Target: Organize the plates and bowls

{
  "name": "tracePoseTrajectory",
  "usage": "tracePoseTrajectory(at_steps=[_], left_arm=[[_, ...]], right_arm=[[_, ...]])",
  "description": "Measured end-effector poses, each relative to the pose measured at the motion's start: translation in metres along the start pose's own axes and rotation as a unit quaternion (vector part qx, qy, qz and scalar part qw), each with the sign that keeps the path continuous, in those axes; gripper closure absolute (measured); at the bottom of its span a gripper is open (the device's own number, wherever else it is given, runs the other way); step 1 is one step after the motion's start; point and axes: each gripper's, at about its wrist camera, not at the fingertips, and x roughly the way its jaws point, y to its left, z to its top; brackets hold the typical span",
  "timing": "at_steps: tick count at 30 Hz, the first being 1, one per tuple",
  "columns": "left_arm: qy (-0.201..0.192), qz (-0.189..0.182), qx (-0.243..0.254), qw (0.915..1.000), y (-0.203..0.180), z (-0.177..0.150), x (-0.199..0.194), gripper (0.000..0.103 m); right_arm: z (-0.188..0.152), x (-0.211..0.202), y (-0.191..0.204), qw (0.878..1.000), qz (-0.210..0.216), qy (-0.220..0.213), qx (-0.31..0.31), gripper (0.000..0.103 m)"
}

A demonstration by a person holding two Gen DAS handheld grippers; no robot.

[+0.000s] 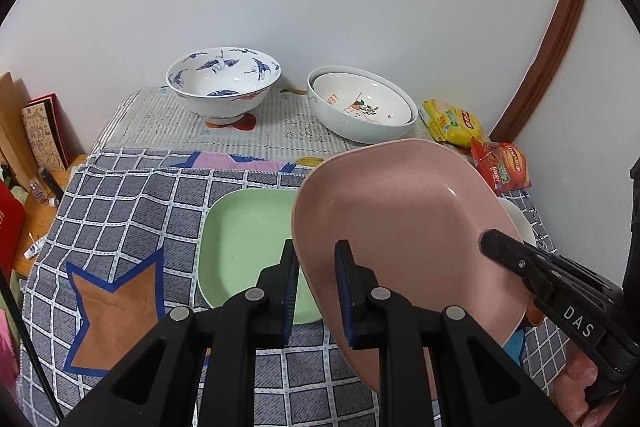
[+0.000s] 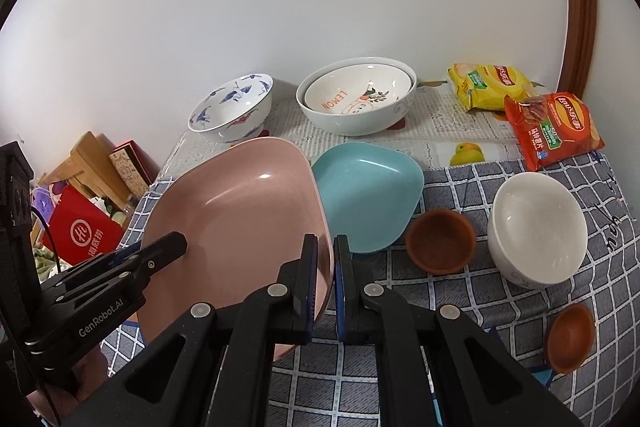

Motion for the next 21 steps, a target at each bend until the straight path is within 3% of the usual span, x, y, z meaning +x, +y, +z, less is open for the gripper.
tracePoseTrajectory(at_steps=[21], left_arm=[[0.005,-0.008,-0.022,0.9997,0.027,-0.009,-0.004,0.085]], right_arm=[[-0.009,0.008,0.019,1.000,-0.001,0.009,-0.003,0.095]])
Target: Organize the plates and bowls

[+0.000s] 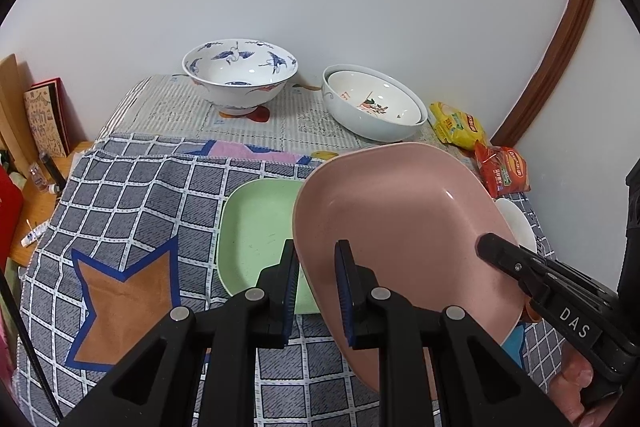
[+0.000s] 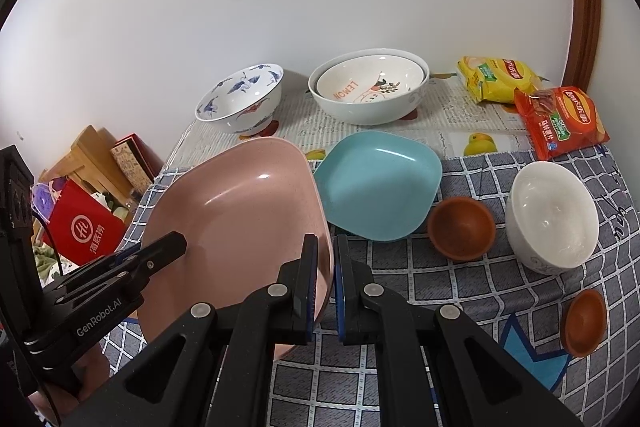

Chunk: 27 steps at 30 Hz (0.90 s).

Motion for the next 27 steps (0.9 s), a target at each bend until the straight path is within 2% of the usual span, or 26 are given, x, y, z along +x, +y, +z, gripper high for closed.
tracePoseTrajectory(at_steps=[27], left_arm=[[0.037,0.020,-0.035,0.9985,0.046,-0.018,0.019,0.085]], right_arm=[[-0.016,0.040,0.036,0.999,0.001,0.045,-0.022,0.095]])
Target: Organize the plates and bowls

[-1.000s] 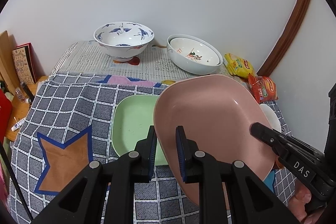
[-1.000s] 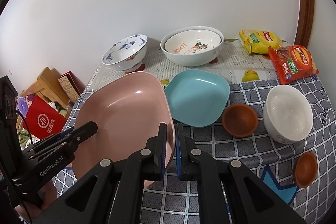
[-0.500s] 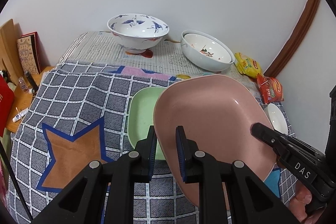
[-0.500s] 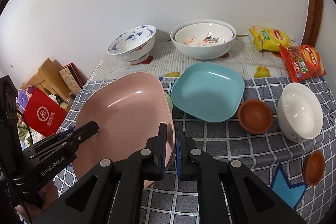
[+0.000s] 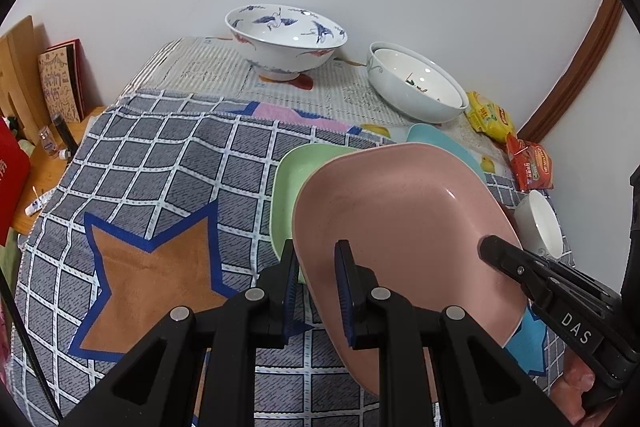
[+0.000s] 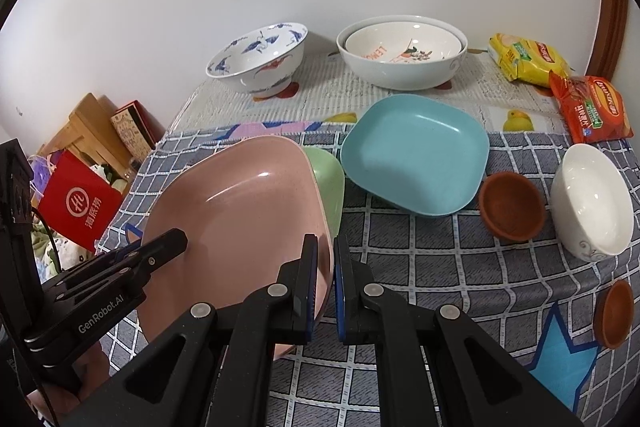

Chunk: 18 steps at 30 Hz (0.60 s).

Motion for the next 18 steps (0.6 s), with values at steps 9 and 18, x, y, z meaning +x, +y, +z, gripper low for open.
tracePoseTrajectory(at_steps=[9,18], left_arm=[[0.017,0.008,-0.003,0.9998,0.008,-0.005,0.012,0.085],[0.025,0.008,-0.006,0.9996,0.013,-0.005,0.021,0.086]], right_arm=[[-0.005,0.014,0.004,1.000,-0.002,0.019,-0.003,0.095],[-0.007,0.025,0.005,1.000,-0.005,0.031,-0.003,0.095]])
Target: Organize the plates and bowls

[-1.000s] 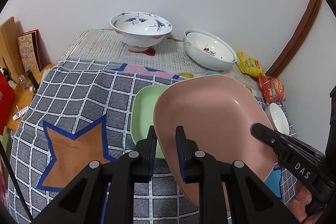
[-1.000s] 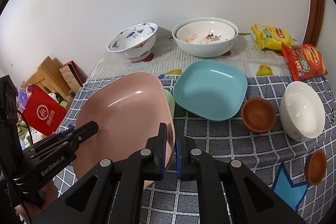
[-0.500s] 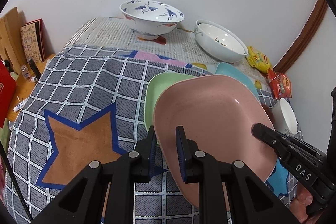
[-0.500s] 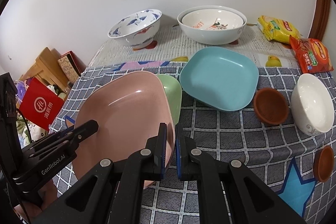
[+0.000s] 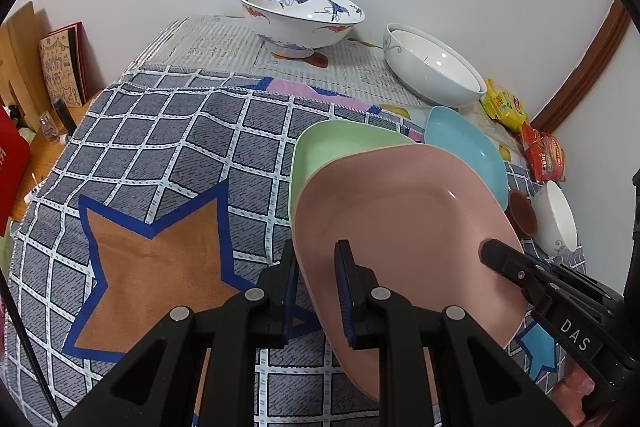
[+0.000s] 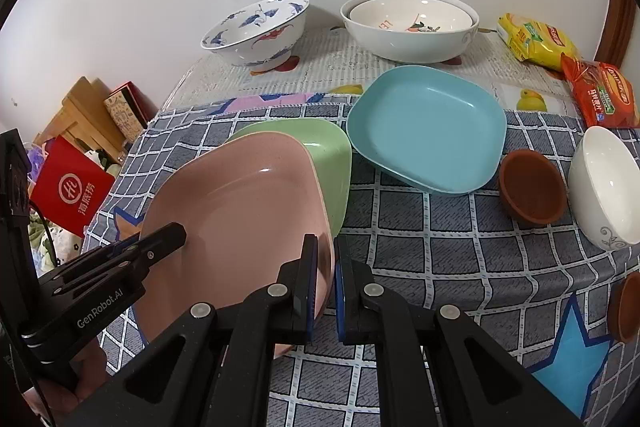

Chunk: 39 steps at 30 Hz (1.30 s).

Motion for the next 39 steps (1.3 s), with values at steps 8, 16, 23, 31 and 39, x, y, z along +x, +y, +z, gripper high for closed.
tracePoseTrajectory(at_steps=[8,16,23,31,39], left_arm=[[0.003,0.000,0.001,1.0000,0.001,0.004,0.006,0.085],[0.007,0.002,0.002,1.0000,0.002,0.008,0.015,0.085],[0.012,0.005,0.004,0.9999,0.002,0.012,0.025,0.085],[0.010,0.010,0.012,0.9998,-0.001,0.022,0.032,0.085],[0.007,0.014,0.021,0.9996,-0.006,0.033,0.039,0.085]], right_arm=[[0.001,0.007,0.000,1.000,-0.004,0.006,0.000,0.094],[0.003,0.018,-0.002,1.000,-0.003,0.014,0.004,0.094],[0.005,0.028,-0.005,1.000,-0.004,0.020,0.004,0.094],[0.010,0.035,-0.007,1.000,-0.008,0.023,0.001,0.094],[0.017,0.041,-0.010,1.000,-0.009,0.024,0.003,0.094]])
